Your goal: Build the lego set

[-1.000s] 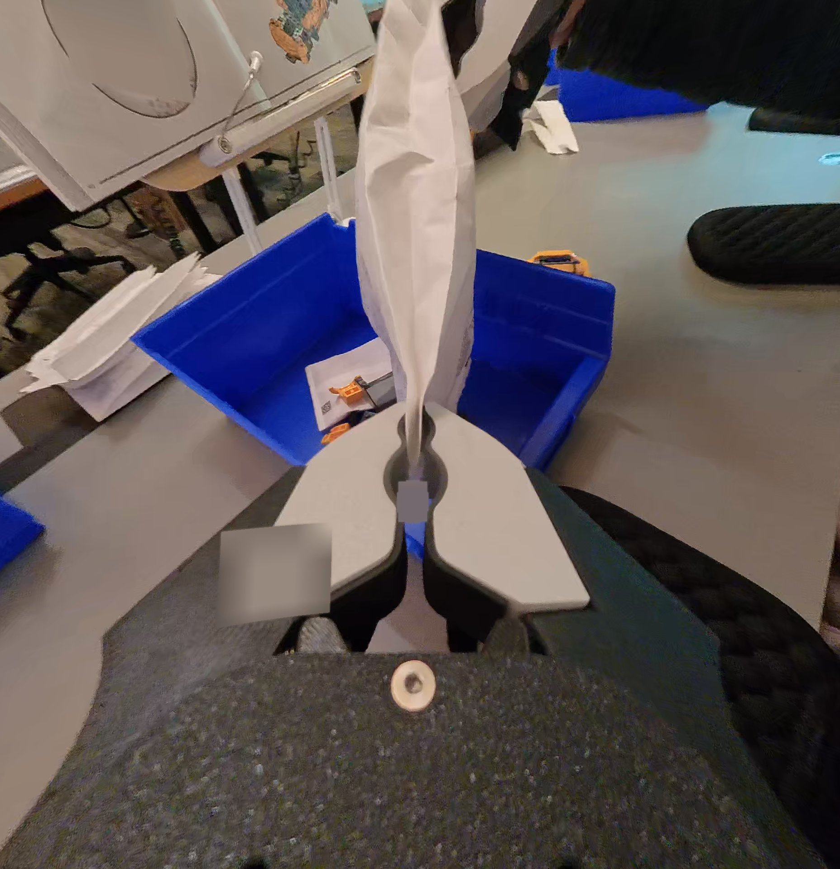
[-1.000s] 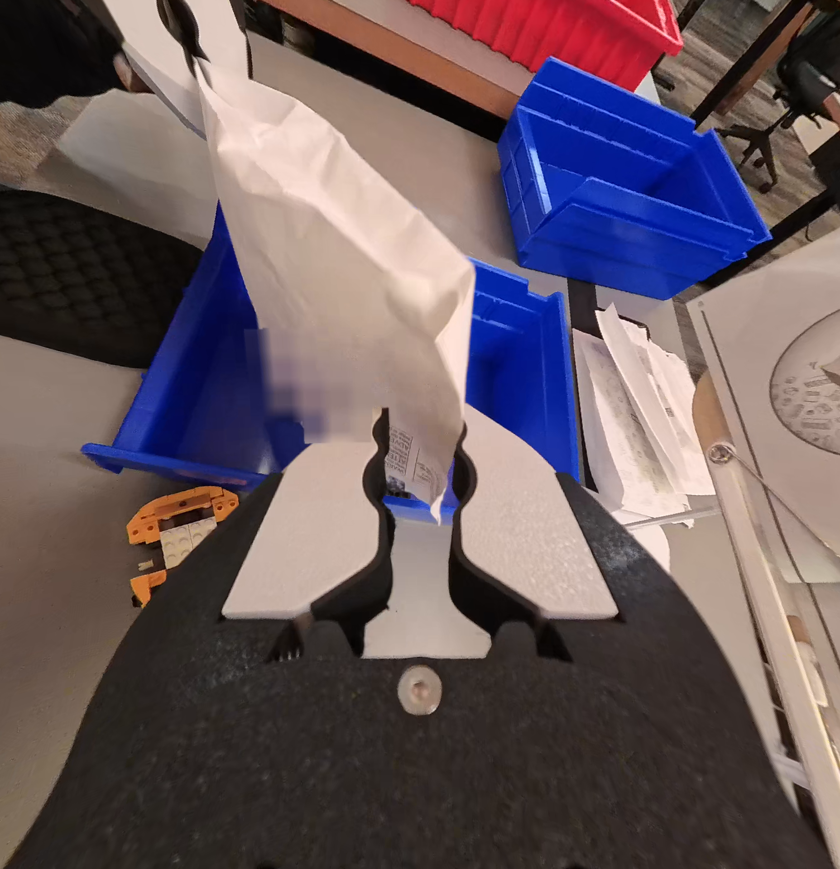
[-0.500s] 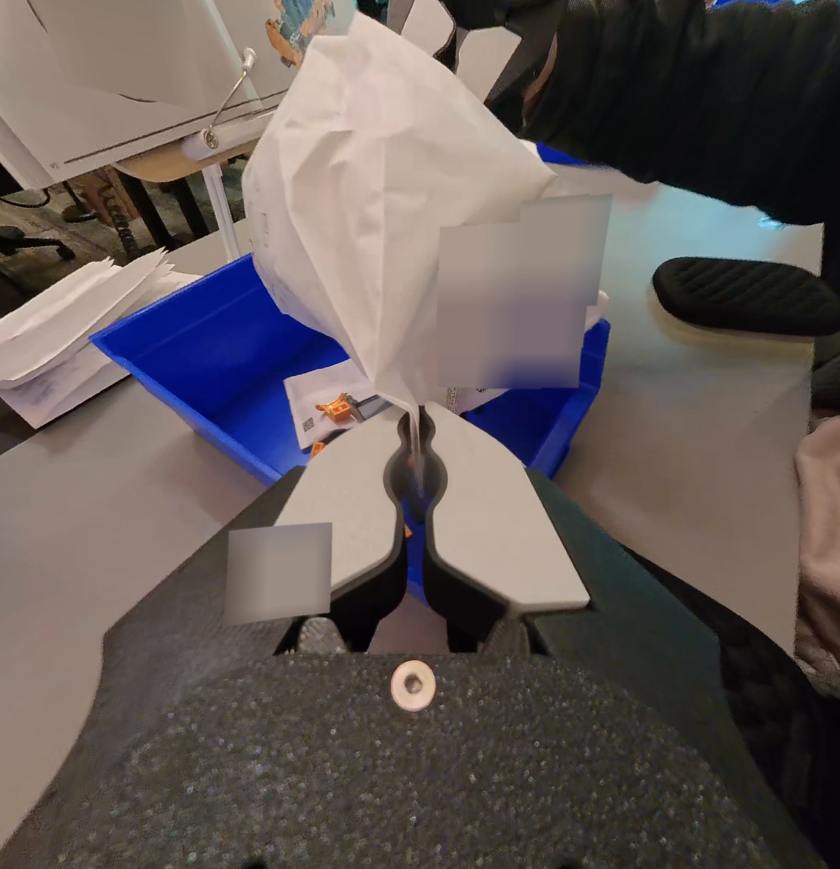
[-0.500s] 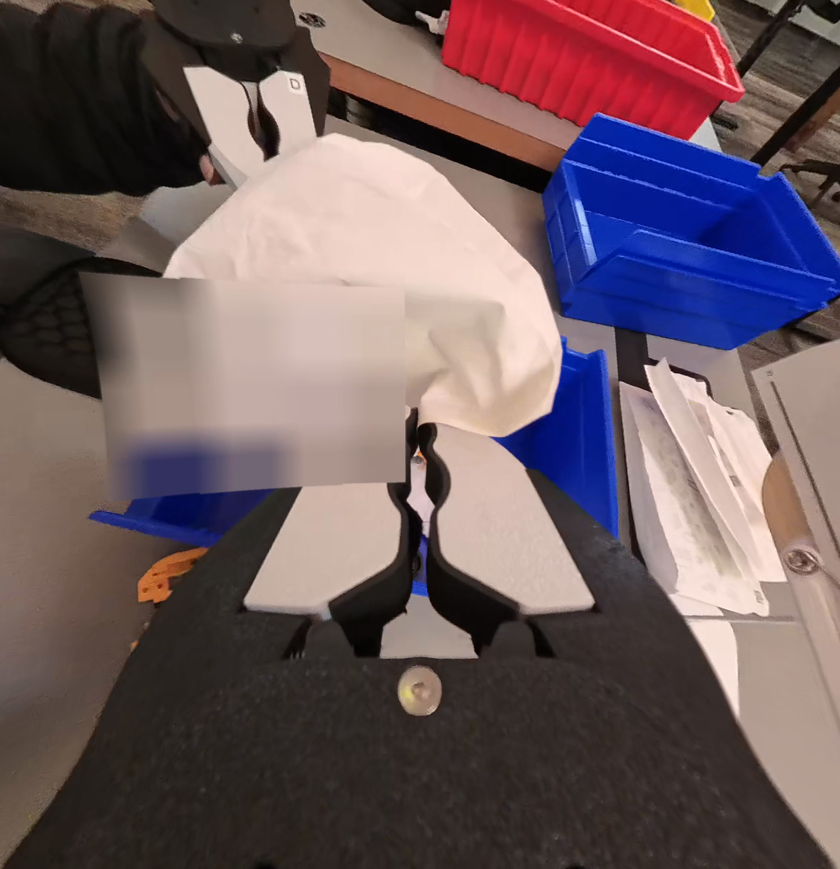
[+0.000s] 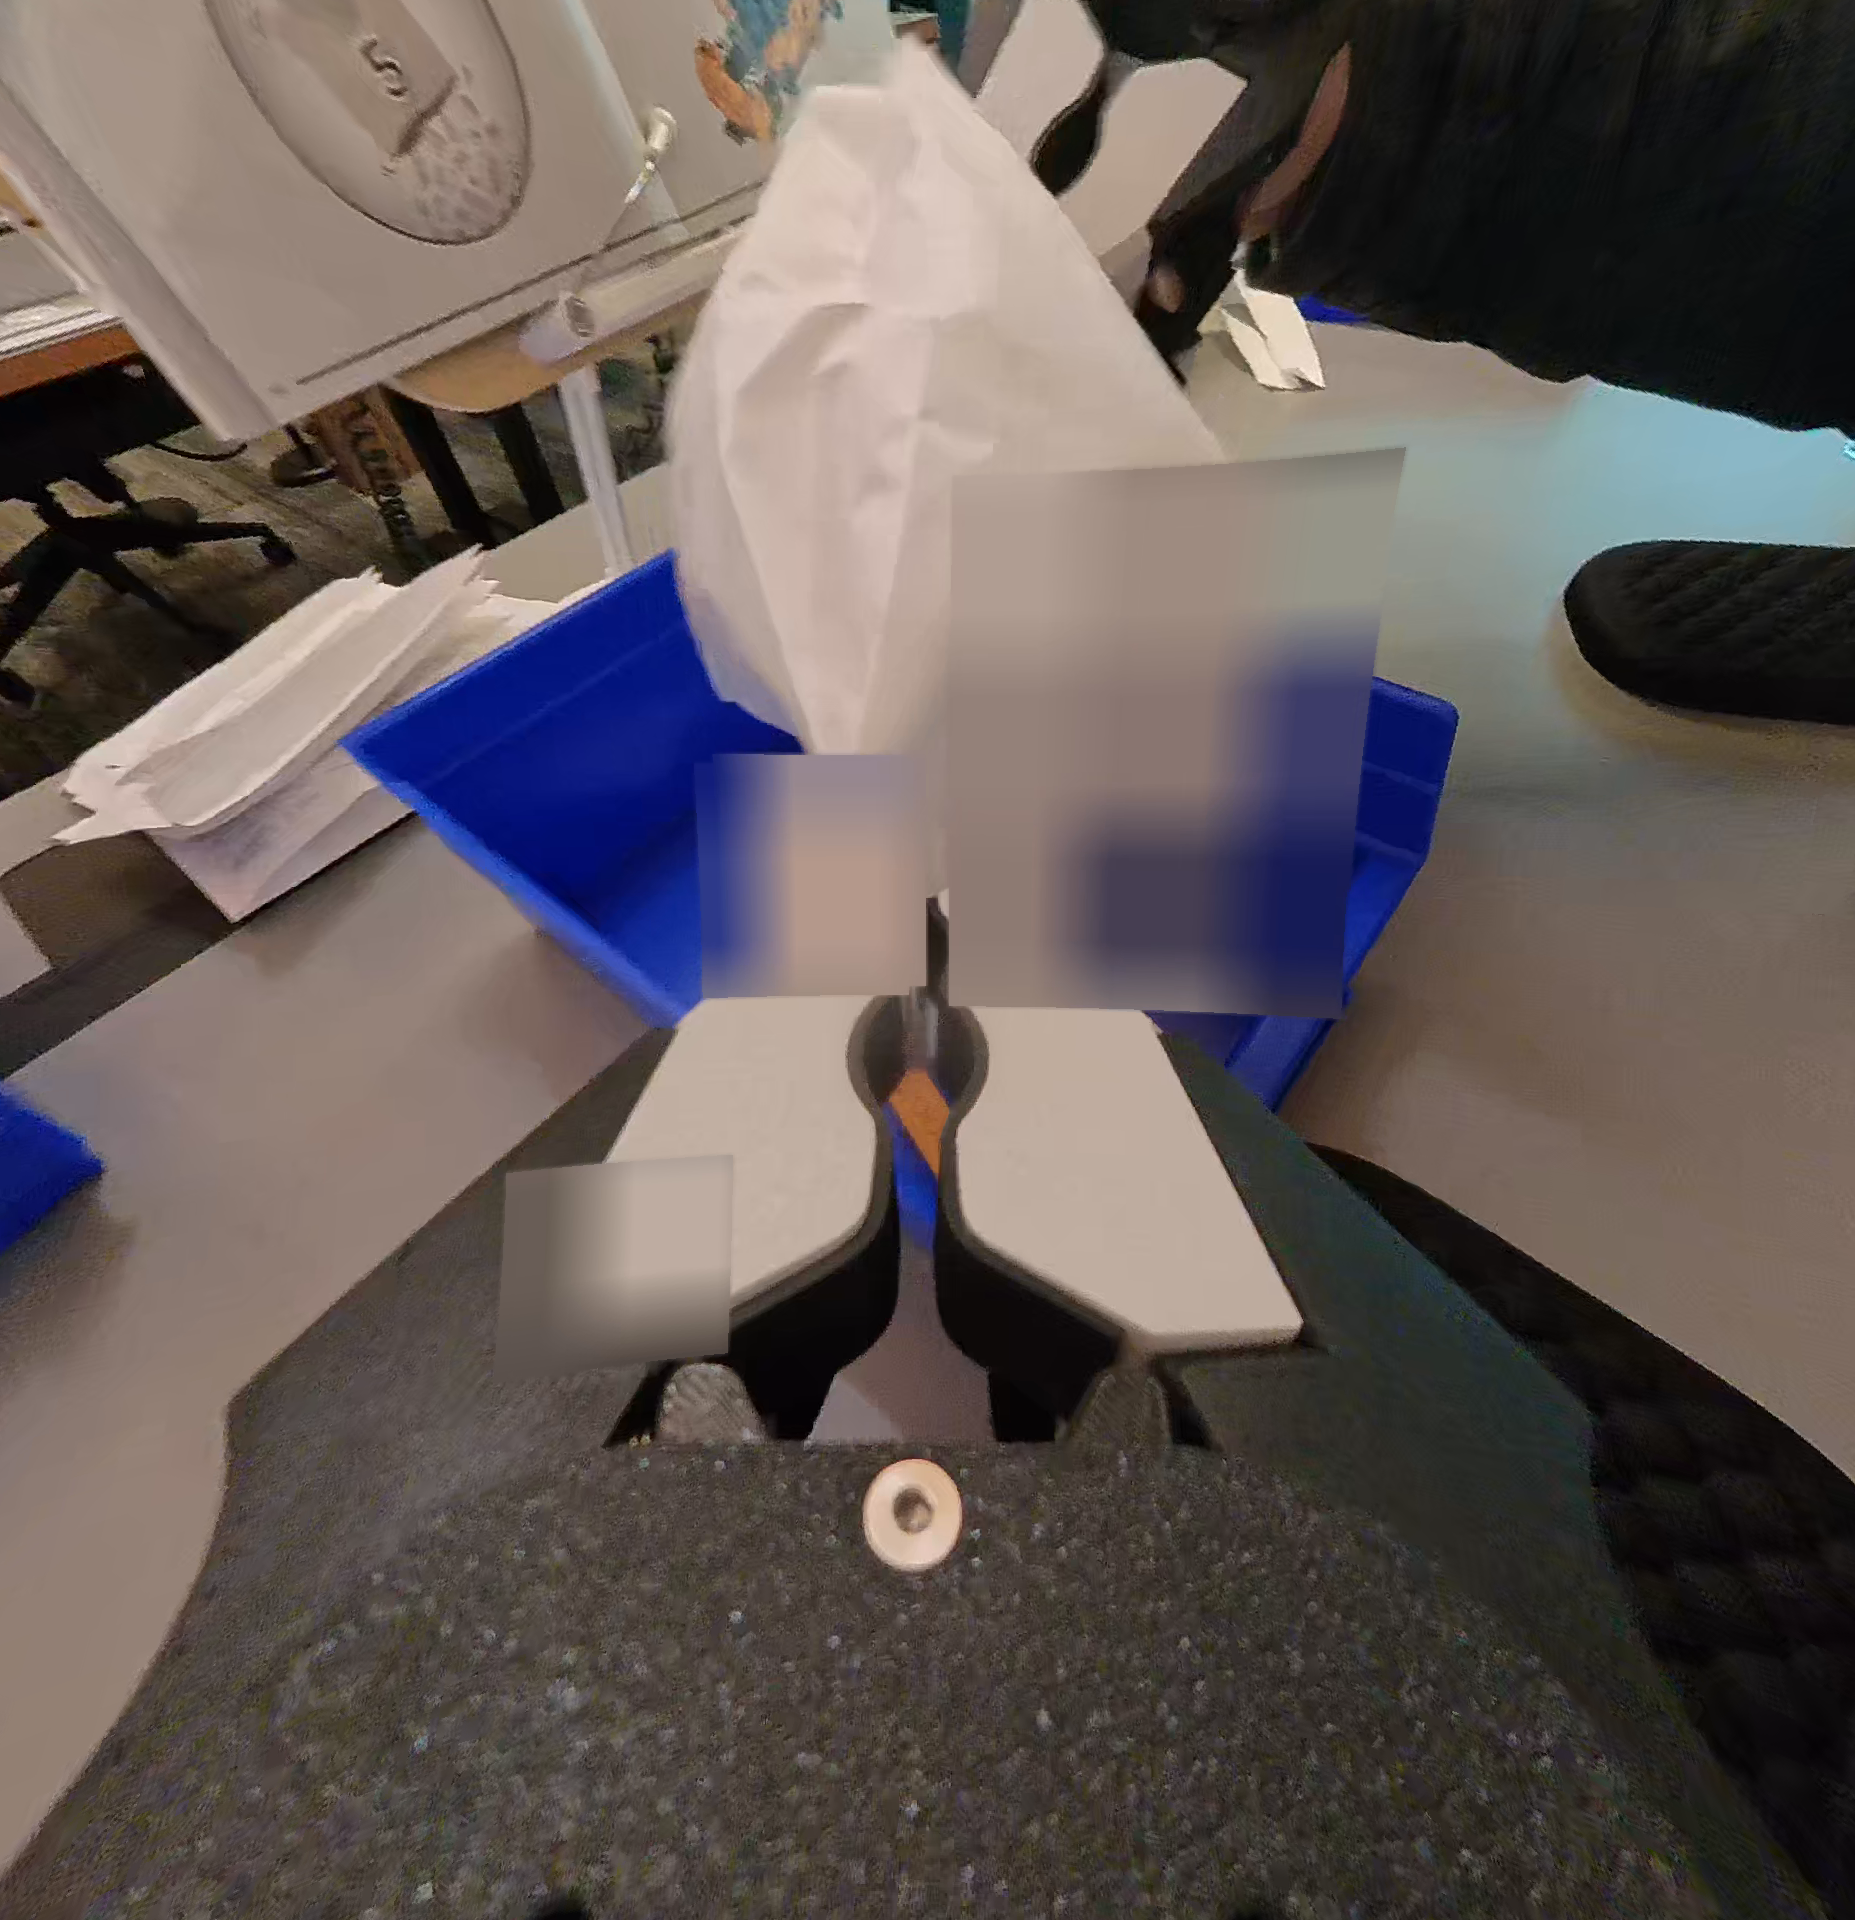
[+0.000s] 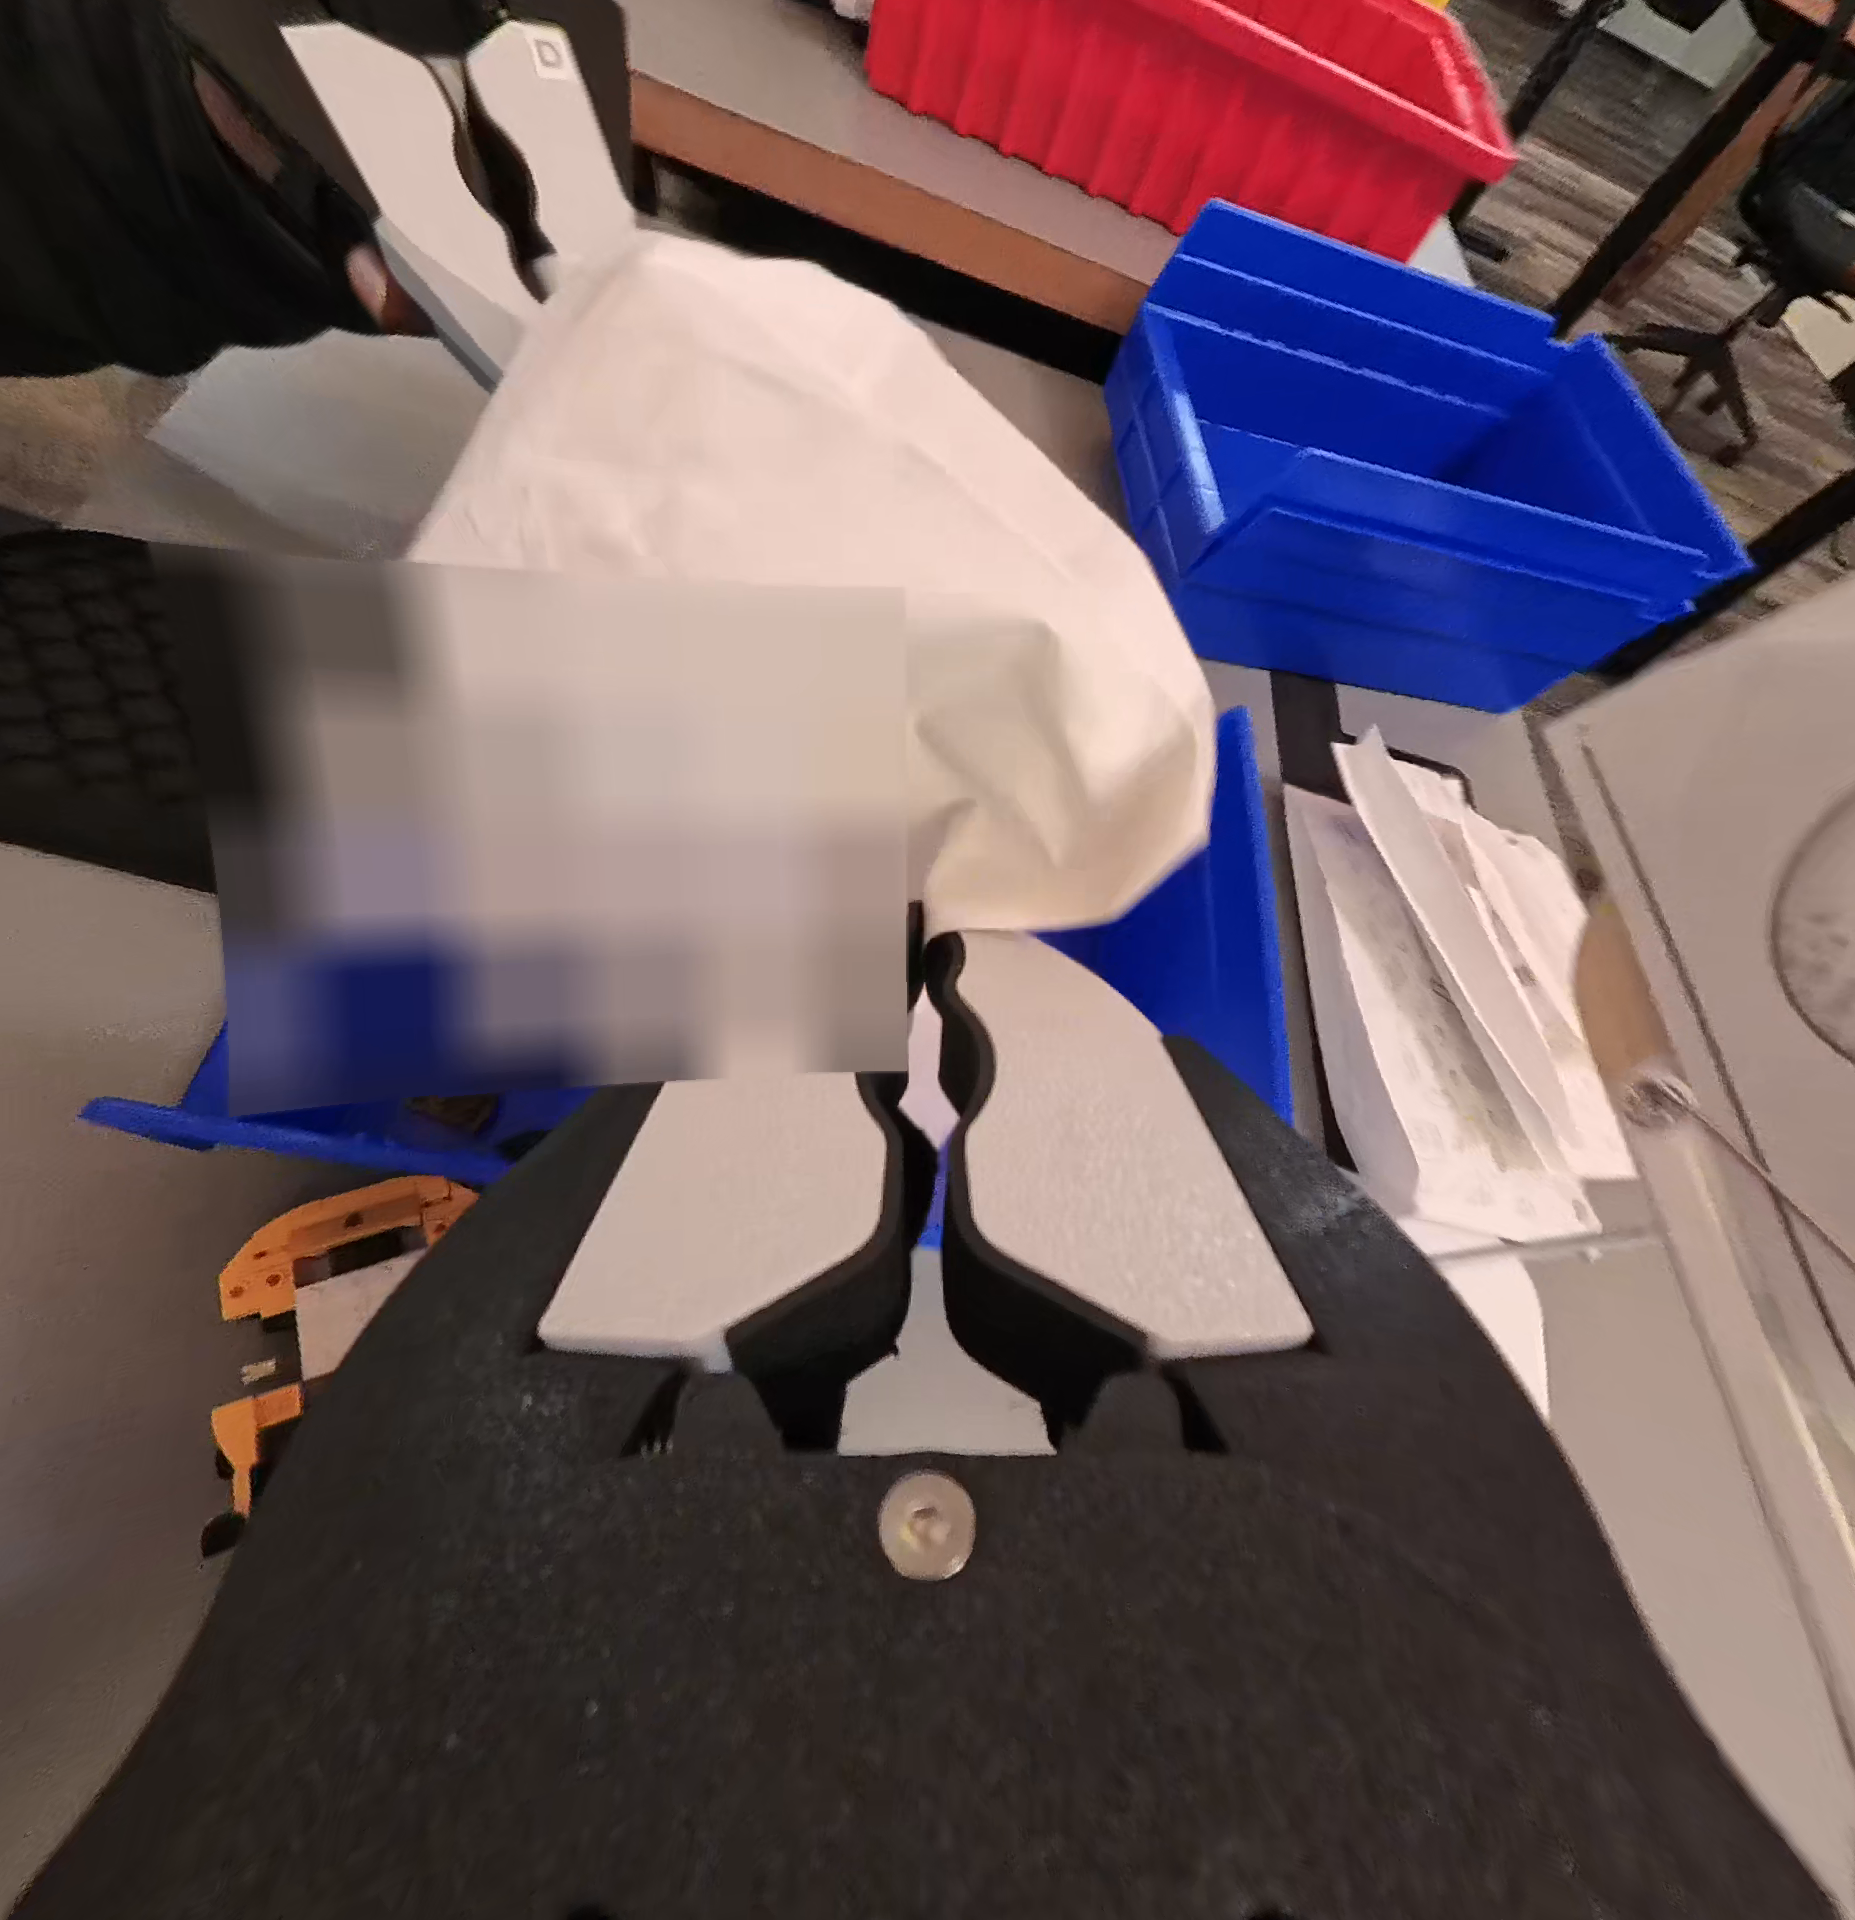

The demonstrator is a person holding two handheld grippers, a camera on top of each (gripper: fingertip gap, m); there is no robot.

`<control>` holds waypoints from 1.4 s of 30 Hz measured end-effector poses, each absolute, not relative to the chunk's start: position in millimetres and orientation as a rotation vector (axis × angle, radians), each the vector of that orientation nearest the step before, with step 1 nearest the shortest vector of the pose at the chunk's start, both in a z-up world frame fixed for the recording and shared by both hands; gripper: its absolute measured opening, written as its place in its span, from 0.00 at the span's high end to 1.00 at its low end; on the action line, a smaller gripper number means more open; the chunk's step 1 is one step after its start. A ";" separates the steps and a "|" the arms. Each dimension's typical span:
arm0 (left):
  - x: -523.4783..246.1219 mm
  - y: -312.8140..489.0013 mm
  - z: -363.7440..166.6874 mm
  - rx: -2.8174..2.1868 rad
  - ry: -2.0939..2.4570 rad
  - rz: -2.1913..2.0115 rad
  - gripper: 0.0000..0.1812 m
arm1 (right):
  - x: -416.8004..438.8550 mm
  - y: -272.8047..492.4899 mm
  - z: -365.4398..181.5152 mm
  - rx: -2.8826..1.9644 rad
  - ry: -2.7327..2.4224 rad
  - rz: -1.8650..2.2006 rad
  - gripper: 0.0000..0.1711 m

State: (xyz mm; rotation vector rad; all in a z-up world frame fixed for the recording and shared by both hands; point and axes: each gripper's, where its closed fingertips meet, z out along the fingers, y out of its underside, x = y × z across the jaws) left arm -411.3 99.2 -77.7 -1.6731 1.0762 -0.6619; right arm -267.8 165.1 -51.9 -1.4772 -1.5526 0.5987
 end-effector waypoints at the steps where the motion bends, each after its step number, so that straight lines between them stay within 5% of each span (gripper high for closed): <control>1: -418.2 100.2 -75.3 -1.677 1.057 -0.664 1.00 | -259.6 168.9 -48.3 -1.484 -1.524 0.596 1.00; 28: -412.9 93.7 -46.4 -1.630 1.092 -0.587 1.00 | -205.6 139.2 -16.7 -1.455 -1.328 0.674 1.00; 42: -425.5 82.6 -34.0 -1.569 1.064 -0.572 0.94 | -194.7 98.3 7.0 -1.283 -1.316 0.405 1.00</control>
